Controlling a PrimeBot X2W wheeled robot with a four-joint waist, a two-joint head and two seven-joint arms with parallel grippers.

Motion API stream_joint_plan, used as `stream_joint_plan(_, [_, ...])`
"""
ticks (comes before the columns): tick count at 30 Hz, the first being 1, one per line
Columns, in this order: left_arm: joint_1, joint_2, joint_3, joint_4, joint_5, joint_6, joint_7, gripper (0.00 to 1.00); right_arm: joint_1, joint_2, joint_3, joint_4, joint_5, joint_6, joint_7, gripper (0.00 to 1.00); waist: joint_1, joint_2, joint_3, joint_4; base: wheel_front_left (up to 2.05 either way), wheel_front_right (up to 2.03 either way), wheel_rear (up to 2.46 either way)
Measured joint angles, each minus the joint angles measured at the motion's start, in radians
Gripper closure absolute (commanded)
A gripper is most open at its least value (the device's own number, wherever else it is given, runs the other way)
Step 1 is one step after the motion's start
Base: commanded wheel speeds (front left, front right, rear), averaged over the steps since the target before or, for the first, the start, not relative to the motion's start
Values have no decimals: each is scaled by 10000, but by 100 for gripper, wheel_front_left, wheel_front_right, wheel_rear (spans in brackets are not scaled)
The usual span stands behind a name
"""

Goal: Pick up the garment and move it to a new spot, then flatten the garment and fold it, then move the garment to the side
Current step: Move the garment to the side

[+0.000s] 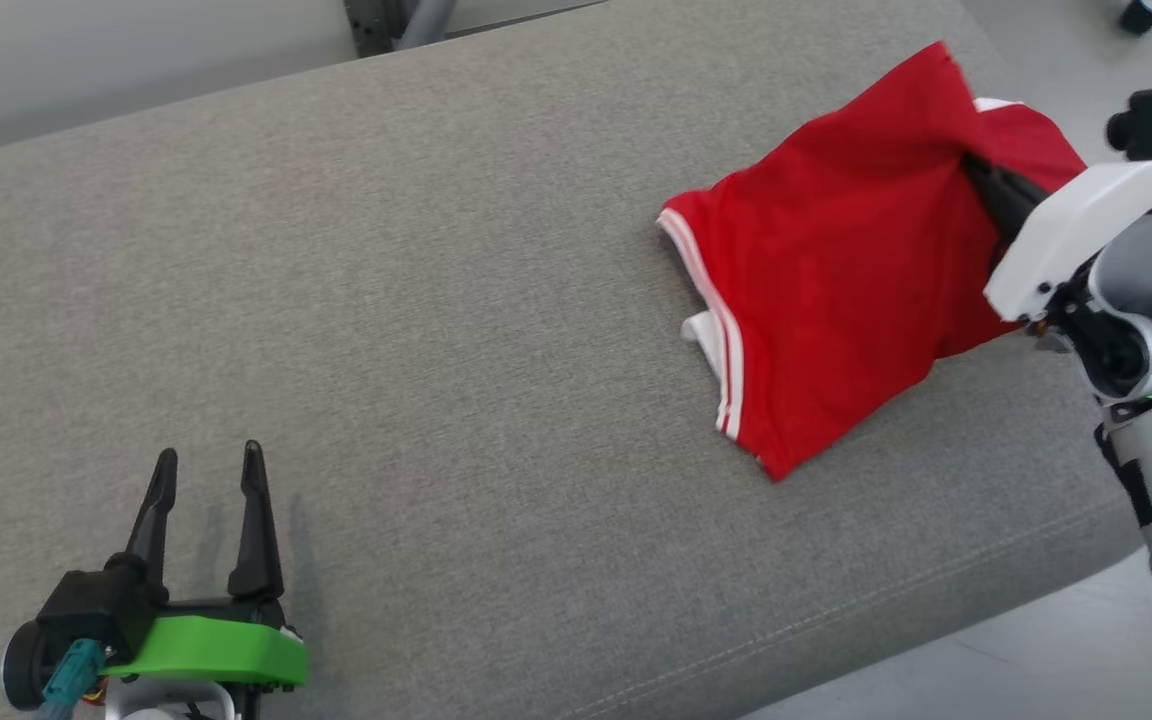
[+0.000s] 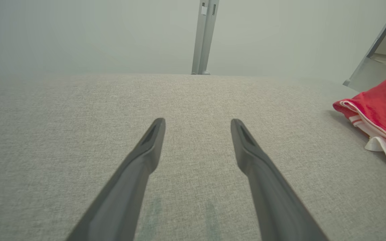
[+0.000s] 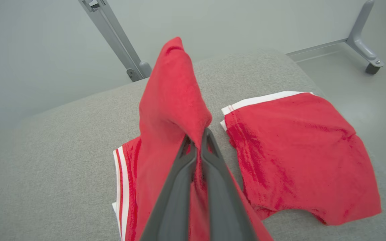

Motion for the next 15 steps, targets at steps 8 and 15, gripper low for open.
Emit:
stream_joint_plan(8, [-113, 111, -508, 111, -12, -36, -2, 0, -432, -460, -1331, -123, -75, -4, 336, 100, 0, 0, 294, -684, 0, 0, 0])
stream_joint_plan(15, [-222, 288, -660, 238, -44, -38, 0, 0, -707, -433, -2017, 290, -491, -4, 244, 100, 0, 0, 389, -394, 0, 0, 0])
